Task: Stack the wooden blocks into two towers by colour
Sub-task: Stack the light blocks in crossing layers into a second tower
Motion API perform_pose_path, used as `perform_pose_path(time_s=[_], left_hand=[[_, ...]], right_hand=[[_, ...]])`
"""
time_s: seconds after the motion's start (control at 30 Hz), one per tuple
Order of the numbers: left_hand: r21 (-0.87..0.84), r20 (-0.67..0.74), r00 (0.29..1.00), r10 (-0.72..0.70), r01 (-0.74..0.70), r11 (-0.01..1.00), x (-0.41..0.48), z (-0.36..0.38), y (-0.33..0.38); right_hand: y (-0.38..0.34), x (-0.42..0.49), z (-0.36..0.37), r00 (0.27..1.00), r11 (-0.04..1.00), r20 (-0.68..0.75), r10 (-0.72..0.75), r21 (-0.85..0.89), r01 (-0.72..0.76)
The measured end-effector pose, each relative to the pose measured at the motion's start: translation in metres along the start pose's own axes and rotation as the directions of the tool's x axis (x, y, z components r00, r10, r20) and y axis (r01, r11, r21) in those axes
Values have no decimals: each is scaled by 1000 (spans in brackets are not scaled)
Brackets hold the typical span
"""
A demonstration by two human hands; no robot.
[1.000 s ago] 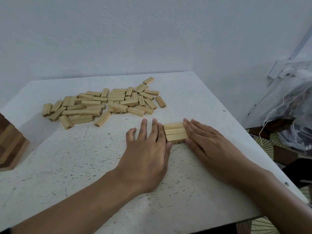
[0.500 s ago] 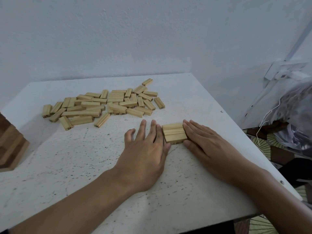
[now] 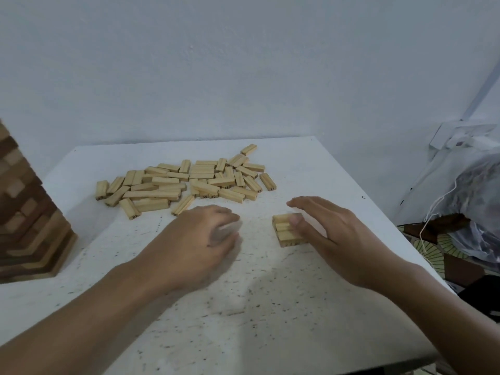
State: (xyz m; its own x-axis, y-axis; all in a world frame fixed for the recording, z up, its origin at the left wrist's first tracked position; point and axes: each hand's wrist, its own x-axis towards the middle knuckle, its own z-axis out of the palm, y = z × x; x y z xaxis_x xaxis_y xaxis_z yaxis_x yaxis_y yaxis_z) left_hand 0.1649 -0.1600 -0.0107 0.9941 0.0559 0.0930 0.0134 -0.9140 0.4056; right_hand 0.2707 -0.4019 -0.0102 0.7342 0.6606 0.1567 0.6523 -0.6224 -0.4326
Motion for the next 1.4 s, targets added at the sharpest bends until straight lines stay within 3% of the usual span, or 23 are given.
perform_pose_path(time_s=[0.2,0.3,0.43,0.67,0.83,1.1,1.23,1.4], left_hand=[[155,-52,994,-99,106,982,-16,-20,-54],[195,-3,998,-69,68,979,-26,-23,-67],[238,-36,999,-25,32,971,-36,-16,-71],[326,-112,993,49,-10,945,-45,-24,-75],[245,-194,979,58,-9,969,-46,-17,-81],[77,-316,949,4,21,997,-44,-15,-86],[-22,-305,951,-46,41,999,-47,-14,-90],[47,-237,966,-99,113,992,-46,-15,-93]], right_hand=[[-37,32,6,991,985,73,-109,-129,118],[-59,51,17,981,963,106,-164,-197,182],[-82,75,34,965,932,184,-184,-280,231],[-104,108,60,958,910,261,-116,-359,208],[-112,117,70,974,910,218,-63,-388,145],[-125,112,81,992,903,83,-95,-412,121],[-134,102,86,987,890,77,-143,-427,162],[-133,92,90,975,886,44,-220,-409,218]])
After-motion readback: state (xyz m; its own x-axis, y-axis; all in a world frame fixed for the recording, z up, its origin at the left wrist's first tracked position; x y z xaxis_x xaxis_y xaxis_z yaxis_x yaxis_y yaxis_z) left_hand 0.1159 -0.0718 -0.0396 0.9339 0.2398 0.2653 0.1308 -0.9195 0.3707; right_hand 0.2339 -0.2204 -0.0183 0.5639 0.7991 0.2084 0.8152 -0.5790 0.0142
